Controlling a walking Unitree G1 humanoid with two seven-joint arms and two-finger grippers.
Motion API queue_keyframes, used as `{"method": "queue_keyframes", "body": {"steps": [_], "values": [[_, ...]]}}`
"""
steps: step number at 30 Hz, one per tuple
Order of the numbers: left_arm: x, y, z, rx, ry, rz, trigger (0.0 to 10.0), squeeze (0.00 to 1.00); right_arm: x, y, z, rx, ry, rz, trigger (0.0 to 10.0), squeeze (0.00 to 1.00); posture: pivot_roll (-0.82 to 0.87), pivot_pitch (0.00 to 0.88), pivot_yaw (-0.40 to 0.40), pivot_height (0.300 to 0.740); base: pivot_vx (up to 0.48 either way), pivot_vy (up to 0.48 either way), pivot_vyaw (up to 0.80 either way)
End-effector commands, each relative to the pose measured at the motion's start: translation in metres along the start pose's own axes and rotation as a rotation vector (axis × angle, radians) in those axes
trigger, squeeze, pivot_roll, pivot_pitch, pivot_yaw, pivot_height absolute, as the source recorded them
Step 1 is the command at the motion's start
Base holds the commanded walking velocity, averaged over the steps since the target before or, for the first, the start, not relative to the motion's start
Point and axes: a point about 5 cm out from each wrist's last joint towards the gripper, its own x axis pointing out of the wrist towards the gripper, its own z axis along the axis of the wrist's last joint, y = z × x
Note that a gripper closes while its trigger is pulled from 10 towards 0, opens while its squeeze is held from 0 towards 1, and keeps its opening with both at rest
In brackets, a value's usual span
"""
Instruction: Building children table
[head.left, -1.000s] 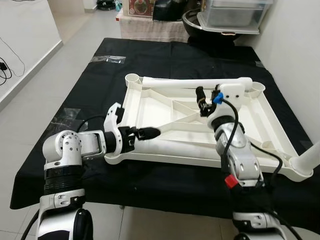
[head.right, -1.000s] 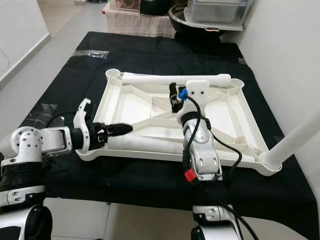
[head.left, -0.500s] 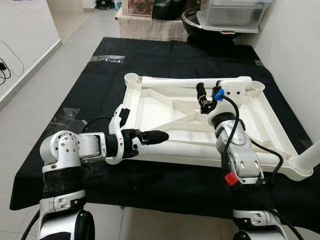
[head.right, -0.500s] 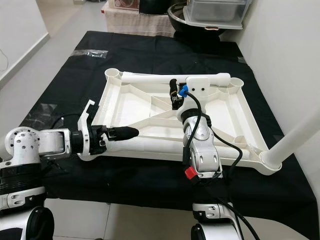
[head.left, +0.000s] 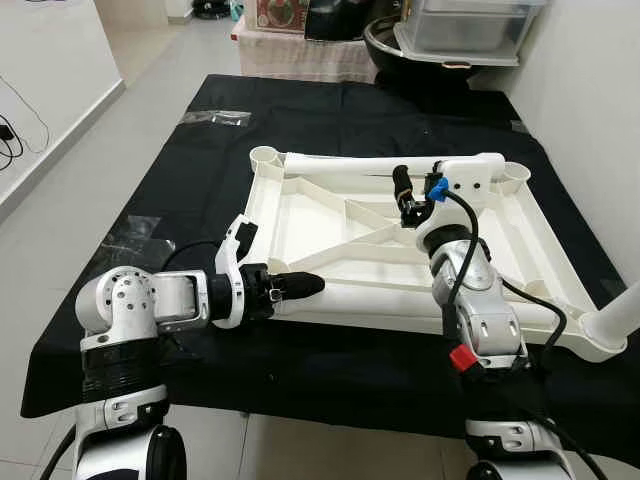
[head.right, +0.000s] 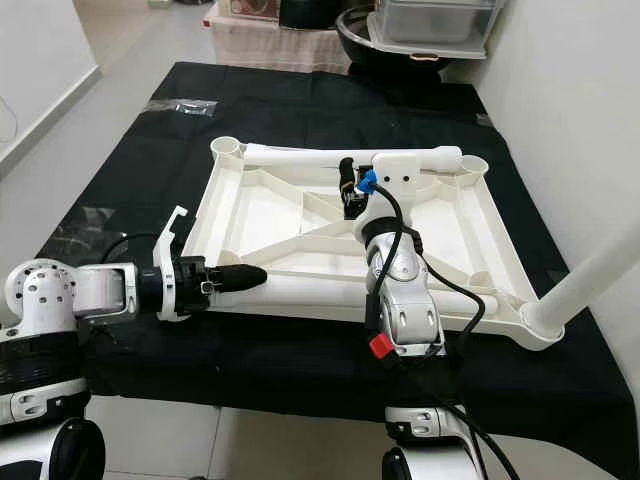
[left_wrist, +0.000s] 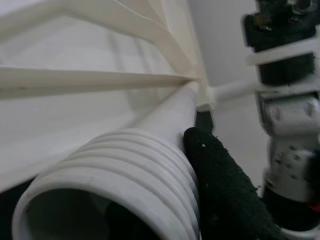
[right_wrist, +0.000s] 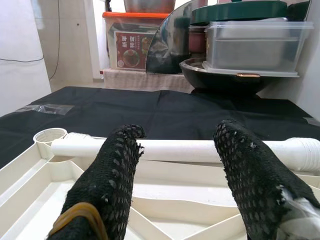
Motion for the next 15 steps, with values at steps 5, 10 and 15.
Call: {"method": "queue_keyframes", "body": {"steps": [5, 10, 15], "values": [[-0.001, 0.002, -0.006, 0.003, 0.024, 0.035, 0.0, 0.00, 0.001, -0.003, 0.002, 0.009, -0.005, -0.012, 10.0, 0.00, 0.11, 0.091, -0.057, 0.740, 0.000, 0.000, 0.00], [-0.006, -0.006, -0.004, 0.034, 0.004, 0.001, 0.0, 0.00, 0.006, -0.007, 0.009, 0.008, -0.028, -0.023, 10.0, 0.00, 0.11, 0.086, -0.060, 0.740, 0.000, 0.000, 0.00], [-0.010, -0.010, 0.000, 0.054, -0.024, -0.002, 0.0, 0.00, 0.010, -0.010, 0.014, 0.019, -0.042, -0.036, 10.0, 0.00, 0.11, 0.081, -0.062, 0.740, 0.000, 0.000, 0.00]]}}
